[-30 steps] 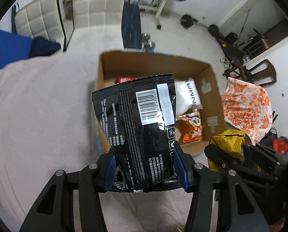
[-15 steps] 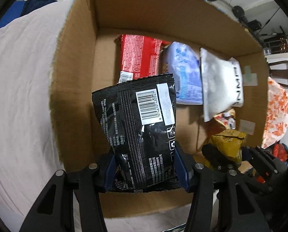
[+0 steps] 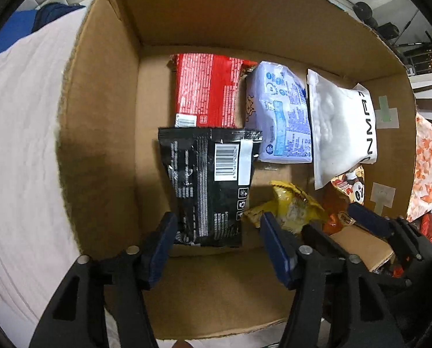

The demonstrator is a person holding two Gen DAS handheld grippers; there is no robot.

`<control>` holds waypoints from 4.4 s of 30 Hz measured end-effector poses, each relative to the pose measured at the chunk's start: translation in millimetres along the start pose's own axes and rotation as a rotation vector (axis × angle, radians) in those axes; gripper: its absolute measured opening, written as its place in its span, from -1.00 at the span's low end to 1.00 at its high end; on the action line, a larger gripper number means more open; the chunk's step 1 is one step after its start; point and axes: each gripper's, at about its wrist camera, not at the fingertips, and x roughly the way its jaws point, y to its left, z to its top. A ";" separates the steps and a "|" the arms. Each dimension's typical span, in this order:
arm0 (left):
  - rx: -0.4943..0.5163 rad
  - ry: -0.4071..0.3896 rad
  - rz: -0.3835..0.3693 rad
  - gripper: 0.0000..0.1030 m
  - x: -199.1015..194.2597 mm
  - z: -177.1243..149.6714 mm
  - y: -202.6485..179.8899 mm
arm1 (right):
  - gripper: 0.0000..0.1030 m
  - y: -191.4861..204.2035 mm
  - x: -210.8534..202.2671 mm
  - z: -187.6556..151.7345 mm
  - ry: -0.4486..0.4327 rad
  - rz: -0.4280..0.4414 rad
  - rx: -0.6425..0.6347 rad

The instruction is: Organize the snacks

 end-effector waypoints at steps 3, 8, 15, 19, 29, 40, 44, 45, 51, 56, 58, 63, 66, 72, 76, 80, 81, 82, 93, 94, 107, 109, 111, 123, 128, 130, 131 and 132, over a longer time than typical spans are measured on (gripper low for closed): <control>0.019 -0.047 0.031 0.52 -11.7 -3.8 -3.3 | 0.51 -4.0 -6.8 0.1 -0.013 -0.017 0.004; 0.042 -0.124 0.069 0.89 -33.7 -13.2 -9.8 | 0.80 -12.0 -26.1 -8.7 -0.062 -0.056 0.002; 0.052 -0.244 0.109 0.96 -70.5 -31.4 -18.6 | 1.00 -18.6 -55.7 -28.7 -0.130 -0.085 0.012; 0.053 -0.296 0.097 0.97 -95.7 -43.9 -21.3 | 1.00 -21.4 -76.2 -42.0 -0.176 -0.086 0.037; 0.099 -0.448 0.104 0.97 -160.8 -99.0 -40.7 | 1.00 -15.7 -168.6 -91.0 -0.322 -0.063 0.081; 0.098 -0.641 0.146 0.97 -267.6 -185.0 -54.0 | 1.00 4.2 -312.6 -179.4 -0.540 -0.067 0.060; 0.086 -0.655 0.169 0.97 -288.0 -211.6 -56.2 | 1.00 11.7 -352.6 -204.3 -0.594 -0.064 0.047; 0.084 -0.662 0.171 0.97 -291.5 -216.1 -56.4 | 1.00 13.5 -363.3 -211.3 -0.606 -0.064 0.045; 0.066 -0.702 0.180 0.97 -313.1 -238.2 -55.5 | 1.00 21.2 -405.1 -241.6 -0.660 -0.083 0.020; 0.058 -0.723 0.187 0.97 -322.9 -254.9 -59.4 | 1.00 24.0 -423.1 -255.6 -0.673 -0.082 0.011; 0.058 -0.729 0.190 0.97 -323.2 -260.9 -61.3 | 1.00 24.4 -425.8 -258.2 -0.673 -0.081 0.010; 0.062 -0.721 0.190 0.97 -320.1 -263.7 -65.6 | 1.00 25.8 -426.4 -267.2 -0.664 -0.084 0.011; 0.064 -0.722 0.190 0.97 -319.5 -264.5 -67.3 | 1.00 24.8 -425.3 -269.5 -0.661 -0.085 0.020; 0.061 -0.727 0.192 0.97 -319.5 -266.5 -68.4 | 1.00 22.6 -420.4 -269.9 -0.660 -0.098 0.029; 0.060 -0.722 0.191 0.97 -318.7 -268.2 -69.4 | 1.00 20.9 -419.9 -272.1 -0.662 -0.098 0.033; 0.058 -0.721 0.190 0.97 -318.7 -269.0 -68.9 | 1.00 20.1 -420.7 -272.8 -0.663 -0.098 0.032; 0.057 -0.722 0.191 0.97 -318.8 -269.1 -69.2 | 1.00 20.4 -421.7 -273.5 -0.665 -0.098 0.032; 0.059 -0.722 0.192 0.97 -318.7 -269.1 -69.2 | 1.00 20.8 -422.7 -274.1 -0.666 -0.097 0.032; 0.049 -0.739 0.190 0.97 -323.0 -275.1 -64.4 | 1.00 22.6 -426.3 -277.1 -0.673 -0.096 0.032; 0.050 -0.739 0.189 0.97 -323.2 -275.2 -64.3 | 1.00 23.4 -427.5 -277.9 -0.673 -0.097 0.033; 0.048 -0.741 0.192 0.97 -325.0 -278.5 -62.2 | 1.00 31.7 -428.0 -279.5 -0.677 -0.099 0.021; 0.042 -0.746 0.195 0.97 -326.2 -280.1 -60.5 | 1.00 31.9 -428.1 -279.5 -0.679 -0.098 0.021; 0.035 -0.746 0.194 0.97 -326.9 -281.5 -58.1 | 1.00 33.0 -427.8 -279.1 -0.681 -0.099 0.021; 0.027 -0.751 0.194 0.97 -331.1 -282.4 -53.7 | 1.00 31.8 -425.7 -277.9 -0.679 -0.102 0.019; 0.028 -0.753 0.196 0.97 -329.9 -283.3 -55.0 | 1.00 30.7 -424.9 -277.4 -0.678 -0.104 0.025; 0.028 -0.755 0.197 0.97 -329.7 -284.2 -55.1 | 1.00 30.0 -424.6 -278.0 -0.680 -0.104 0.024; 0.028 -0.756 0.193 0.97 -330.2 -284.3 -54.5 | 1.00 30.4 -424.3 -277.4 -0.682 -0.106 0.026; 0.031 -0.755 0.191 0.97 -330.4 -283.6 -55.0 | 1.00 30.1 -424.0 -277.2 -0.684 -0.106 0.028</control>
